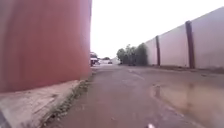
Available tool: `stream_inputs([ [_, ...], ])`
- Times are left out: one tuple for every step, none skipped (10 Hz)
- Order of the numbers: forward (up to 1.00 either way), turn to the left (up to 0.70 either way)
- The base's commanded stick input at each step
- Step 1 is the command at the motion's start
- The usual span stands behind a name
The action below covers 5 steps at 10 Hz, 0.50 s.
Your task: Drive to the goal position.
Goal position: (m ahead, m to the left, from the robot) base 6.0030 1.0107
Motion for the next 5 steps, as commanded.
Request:
stream_inputs([
  [0.5, 0.0],
  [0.5, 0.0],
  [0.5, 0.0],
  [0.5, 0.0],
  [0.5, 0.0],
])
